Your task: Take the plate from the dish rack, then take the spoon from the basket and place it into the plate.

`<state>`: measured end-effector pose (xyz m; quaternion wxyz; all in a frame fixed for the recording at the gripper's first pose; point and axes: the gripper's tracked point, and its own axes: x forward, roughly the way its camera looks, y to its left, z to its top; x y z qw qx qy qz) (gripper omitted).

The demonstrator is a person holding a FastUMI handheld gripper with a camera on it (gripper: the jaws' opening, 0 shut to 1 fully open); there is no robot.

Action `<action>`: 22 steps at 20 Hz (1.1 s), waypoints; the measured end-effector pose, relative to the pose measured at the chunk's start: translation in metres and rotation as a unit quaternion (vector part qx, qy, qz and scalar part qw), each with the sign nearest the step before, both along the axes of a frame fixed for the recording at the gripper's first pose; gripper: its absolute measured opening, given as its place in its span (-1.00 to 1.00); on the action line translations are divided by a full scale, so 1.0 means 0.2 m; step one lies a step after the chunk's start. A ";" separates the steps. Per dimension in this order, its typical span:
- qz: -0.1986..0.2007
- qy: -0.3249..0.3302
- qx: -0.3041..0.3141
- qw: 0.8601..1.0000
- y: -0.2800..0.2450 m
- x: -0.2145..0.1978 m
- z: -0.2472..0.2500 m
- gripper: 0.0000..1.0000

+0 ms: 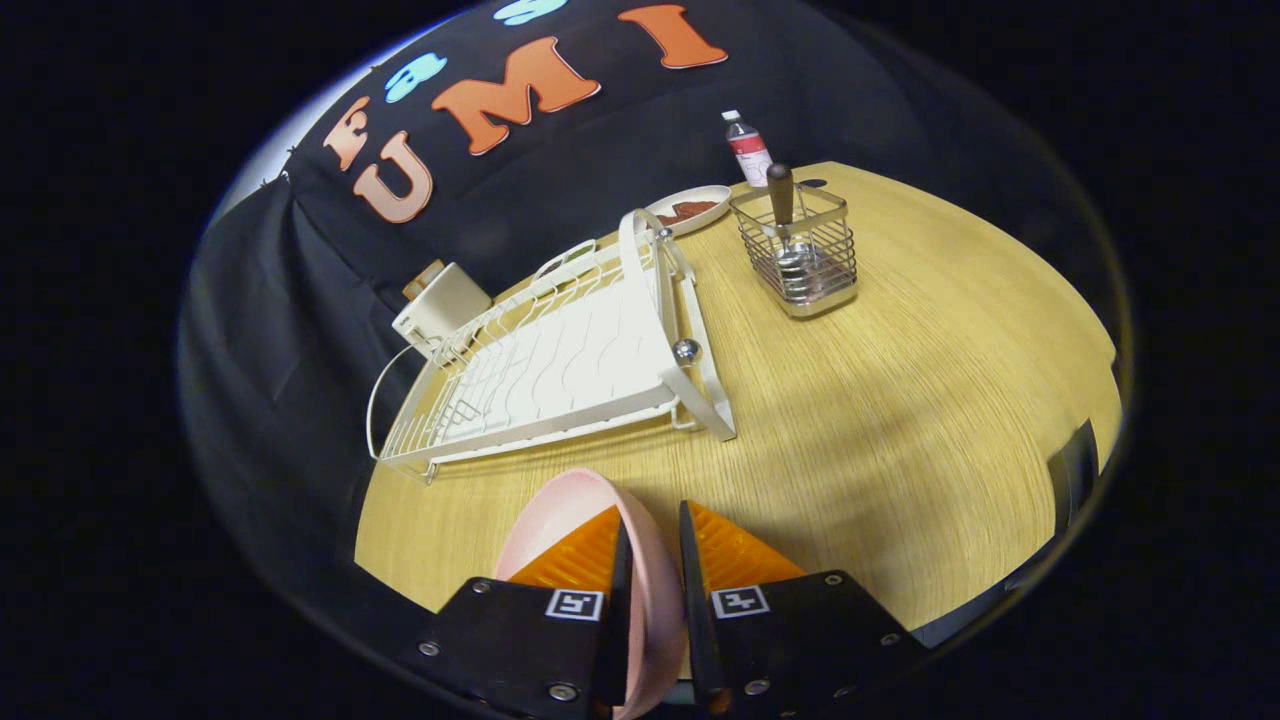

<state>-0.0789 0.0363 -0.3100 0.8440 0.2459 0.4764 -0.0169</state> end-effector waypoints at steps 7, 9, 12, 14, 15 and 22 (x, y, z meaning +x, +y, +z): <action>-0.011 -0.015 0.003 1.000 0.02 0.09 -0.02 -0.52; -0.007 -0.019 -0.010 1.000 0.01 0.10 -0.03 -0.52; -0.006 -0.034 -0.009 0.999 -0.02 0.10 0.00 -0.52; -0.016 -0.054 -0.021 0.998 -0.10 0.12 0.04 -0.52; -0.019 -0.069 -0.029 0.997 -0.14 0.14 0.07 -0.52; -0.016 -0.171 -0.131 0.976 -0.39 0.28 0.29 -0.05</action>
